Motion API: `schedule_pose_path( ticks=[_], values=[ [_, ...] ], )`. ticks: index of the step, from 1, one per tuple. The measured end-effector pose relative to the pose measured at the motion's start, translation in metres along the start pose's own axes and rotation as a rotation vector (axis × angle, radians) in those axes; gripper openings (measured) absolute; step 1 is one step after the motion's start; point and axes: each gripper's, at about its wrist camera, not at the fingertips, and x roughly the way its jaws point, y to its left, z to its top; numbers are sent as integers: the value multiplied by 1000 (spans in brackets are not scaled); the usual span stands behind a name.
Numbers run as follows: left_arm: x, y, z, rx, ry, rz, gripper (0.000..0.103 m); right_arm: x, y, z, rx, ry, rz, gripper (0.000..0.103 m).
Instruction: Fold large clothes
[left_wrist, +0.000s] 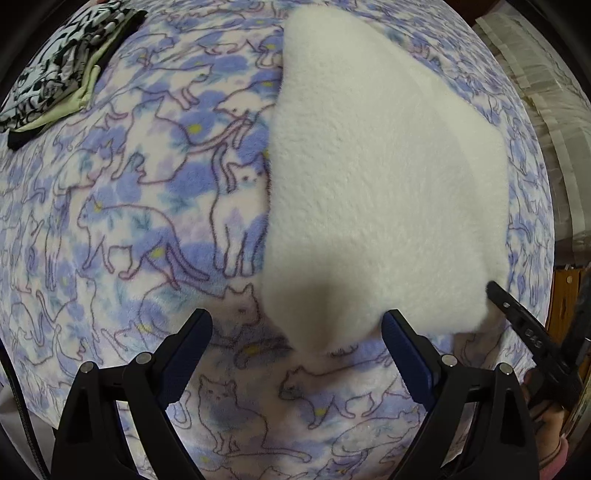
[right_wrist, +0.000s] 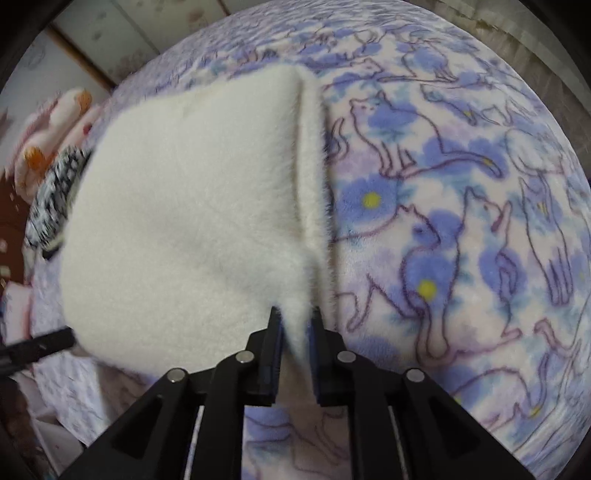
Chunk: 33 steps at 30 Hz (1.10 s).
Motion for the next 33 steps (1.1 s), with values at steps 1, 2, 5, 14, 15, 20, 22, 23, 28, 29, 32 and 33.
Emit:
schedule_pose_path(
  ticks=[1, 2, 5, 14, 15, 20, 22, 23, 28, 29, 32, 33],
  values=[
    [-5, 1, -3, 8, -21, 2, 88, -8, -3, -1, 15, -15, 14, 19],
    [-11, 0, -7, 21, -46, 5, 87, -18, -5, -1, 30, -36, 30, 20],
    [-24, -5, -18, 68, -92, -7, 69, -54, -8, -7, 105, -150, 121, 22],
    [-21, -49, -22, 106, -109, -272, 5, -52, 62, -32, -29, -138, 286, 0],
    [-15, -53, -20, 100, -103, -278, 5, -45, 70, -34, -51, -138, 265, 0],
    [7, -59, -13, 80, -68, -311, 0, -17, 87, -35, -48, -139, 301, 0],
    [18, -56, -7, 55, -47, -315, 0, -1, 91, -32, -59, -112, 266, 0],
    [25, -53, -5, 43, -35, -305, 0, 8, 93, -30, -67, -85, 241, 0],
    [35, -41, 0, 9, 6, -285, 1, 25, 87, -19, -117, -6, 255, 0],
    [31, -37, 1, 19, -4, -270, 1, 22, 85, -18, -143, -10, 225, 0],
    [18, -19, 3, 13, -34, -271, 1, 17, 70, -18, -162, -15, 164, 0],
    [16, -12, 3, 1, -29, -292, 1, 15, 61, -19, -146, -14, 148, 0]
  ],
)
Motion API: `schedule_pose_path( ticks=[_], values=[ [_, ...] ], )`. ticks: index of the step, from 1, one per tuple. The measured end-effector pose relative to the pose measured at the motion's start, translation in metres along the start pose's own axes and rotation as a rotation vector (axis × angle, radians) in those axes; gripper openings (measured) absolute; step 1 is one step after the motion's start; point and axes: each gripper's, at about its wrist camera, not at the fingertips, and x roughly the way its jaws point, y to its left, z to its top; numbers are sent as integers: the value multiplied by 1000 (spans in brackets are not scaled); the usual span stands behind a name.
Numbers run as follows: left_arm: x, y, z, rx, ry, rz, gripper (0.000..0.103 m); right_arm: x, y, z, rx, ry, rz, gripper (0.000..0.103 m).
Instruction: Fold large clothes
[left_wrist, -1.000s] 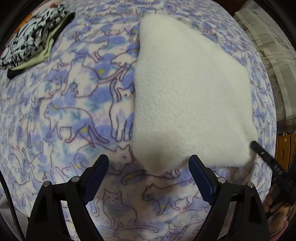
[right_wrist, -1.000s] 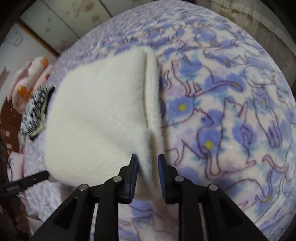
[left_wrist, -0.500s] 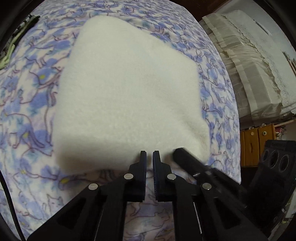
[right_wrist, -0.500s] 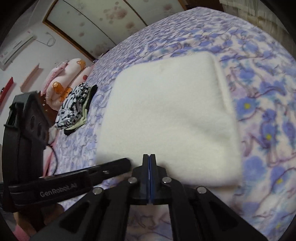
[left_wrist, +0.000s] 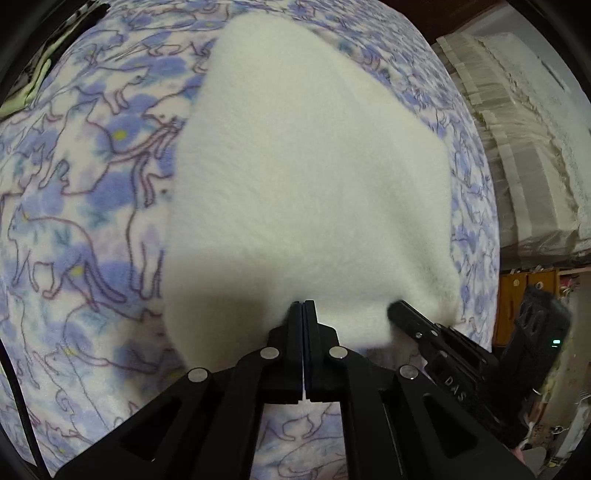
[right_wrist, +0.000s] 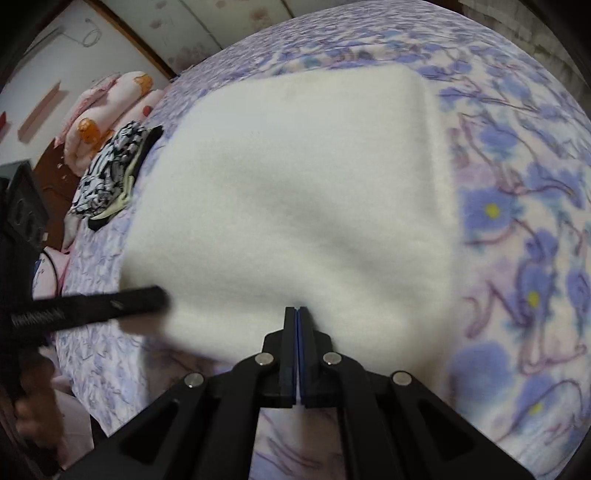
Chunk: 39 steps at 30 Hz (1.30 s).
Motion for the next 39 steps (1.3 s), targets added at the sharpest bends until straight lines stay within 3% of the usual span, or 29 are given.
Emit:
schedule_pose_path(
  ticks=[3, 6, 10, 12, 16, 21, 27, 33, 39],
  values=[
    [-8, 12, 1, -36, 7, -33, 1, -10, -22, -8, 30, -1, -72, 0],
    [-8, 17, -3, -3, -3, -26, 1, -16, -36, -13, 54, -11, -105, 0],
    [-7, 18, -5, -33, -17, -11, 1, -13, -27, -10, 34, -17, -147, 0],
    [-16, 9, -6, -8, -41, 46, 1, -21, -19, -8, 28, -50, -120, 0],
    [-31, -14, -9, 115, -83, 149, 2, -34, -5, -4, 31, -122, 54, 0],
    [-19, -23, 8, 131, -79, 117, 3, -12, 21, 7, -4, -134, 168, 0],
    [0, -19, 41, 104, -81, 10, 3, 21, 30, 32, 29, -181, 200, 0],
    [15, -11, 82, 67, -102, -82, 3, 41, 21, 68, 88, -245, 181, 0],
    [34, -16, 127, 68, -161, -76, 1, 55, 22, 97, 58, -297, 121, 0]
  ],
)
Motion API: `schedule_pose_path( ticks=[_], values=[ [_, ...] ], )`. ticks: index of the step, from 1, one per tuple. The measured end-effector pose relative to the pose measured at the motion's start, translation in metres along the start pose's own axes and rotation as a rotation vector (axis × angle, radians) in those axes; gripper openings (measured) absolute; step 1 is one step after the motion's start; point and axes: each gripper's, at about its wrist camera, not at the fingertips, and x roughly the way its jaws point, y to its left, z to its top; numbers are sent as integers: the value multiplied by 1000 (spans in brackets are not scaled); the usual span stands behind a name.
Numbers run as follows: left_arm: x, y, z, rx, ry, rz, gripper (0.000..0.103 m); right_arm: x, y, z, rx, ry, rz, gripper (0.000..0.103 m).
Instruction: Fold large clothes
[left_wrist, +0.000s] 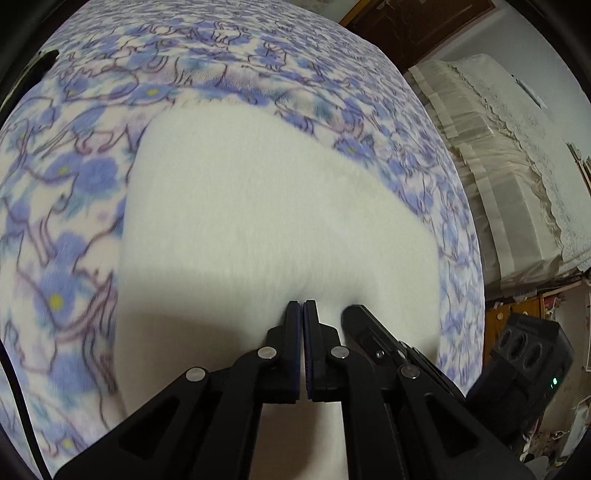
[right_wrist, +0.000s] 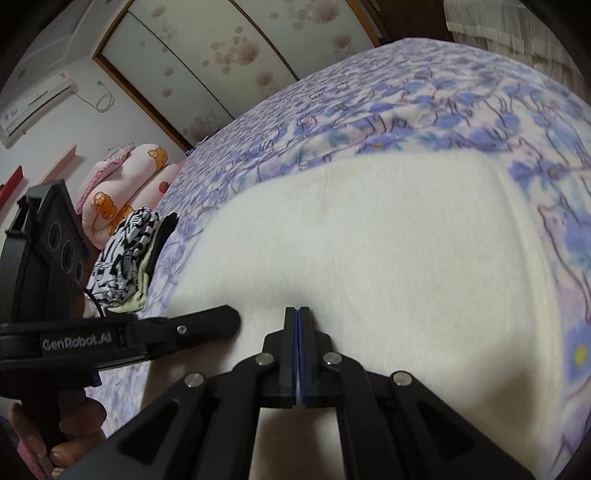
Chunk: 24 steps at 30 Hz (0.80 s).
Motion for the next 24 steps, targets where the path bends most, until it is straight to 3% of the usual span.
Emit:
schedule_pose_path(
  ticks=[9, 11, 17, 24],
  values=[
    [38, 0, 59, 32, -62, 112, 1, 30, -22, 44, 66, -40, -36, 0],
    [45, 8, 70, 1, -68, 97, 1, 35, -28, 52, 99, -46, -85, 0],
    [52, 33, 72, -88, -88, -29, 1, 31, -53, 54, 205, -96, -76, 0],
    [45, 20, 72, 60, -66, 41, 1, 11, -68, 55, 219, -129, -165, 0]
  ],
)
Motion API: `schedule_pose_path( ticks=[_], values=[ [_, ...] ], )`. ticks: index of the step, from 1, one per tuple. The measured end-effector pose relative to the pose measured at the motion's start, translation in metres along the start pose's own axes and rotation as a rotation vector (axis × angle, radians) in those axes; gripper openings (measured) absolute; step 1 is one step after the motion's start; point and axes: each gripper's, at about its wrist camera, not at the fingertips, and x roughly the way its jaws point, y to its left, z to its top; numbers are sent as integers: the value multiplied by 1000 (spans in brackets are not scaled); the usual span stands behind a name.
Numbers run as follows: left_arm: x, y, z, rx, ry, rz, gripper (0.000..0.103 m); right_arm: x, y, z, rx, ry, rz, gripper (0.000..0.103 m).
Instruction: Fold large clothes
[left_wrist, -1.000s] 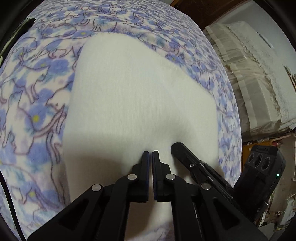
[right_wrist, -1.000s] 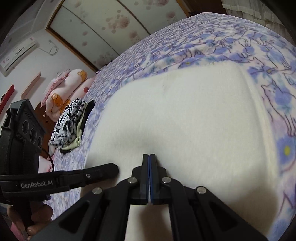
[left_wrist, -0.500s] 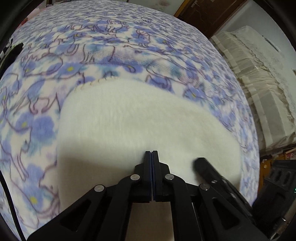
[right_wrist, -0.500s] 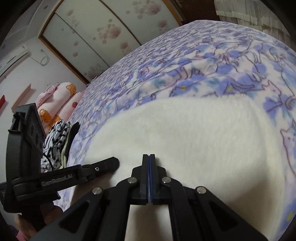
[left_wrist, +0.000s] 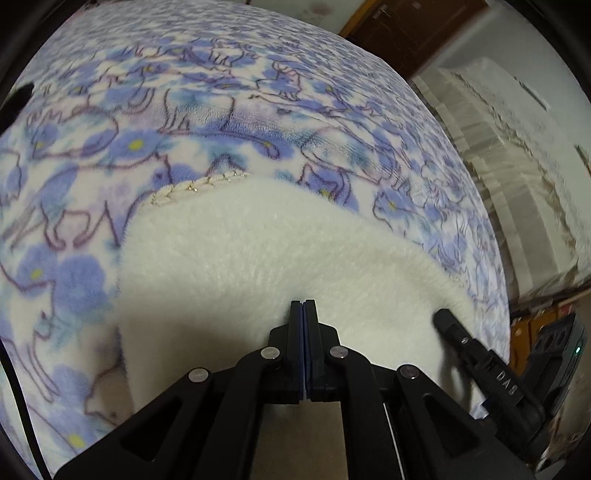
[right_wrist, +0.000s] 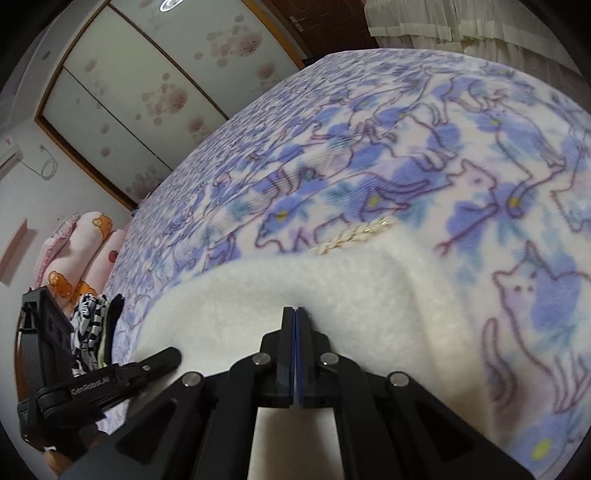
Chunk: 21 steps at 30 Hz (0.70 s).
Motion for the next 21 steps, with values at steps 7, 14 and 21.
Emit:
schedule_pose_path(
  ticks=[7, 14, 21],
  values=[
    [-25, 20, -1, -71, -47, 22, 1, -24, -30, 12, 30, -13, -40, 0],
    [-50, 17, -7, -65, -35, 141, 3, -50, -40, 18, 5, -11, -107, 0],
    [-98, 23, -43, -126, -56, 171, 50, -94, -70, 7, 95, 40, -56, 5]
  ],
)
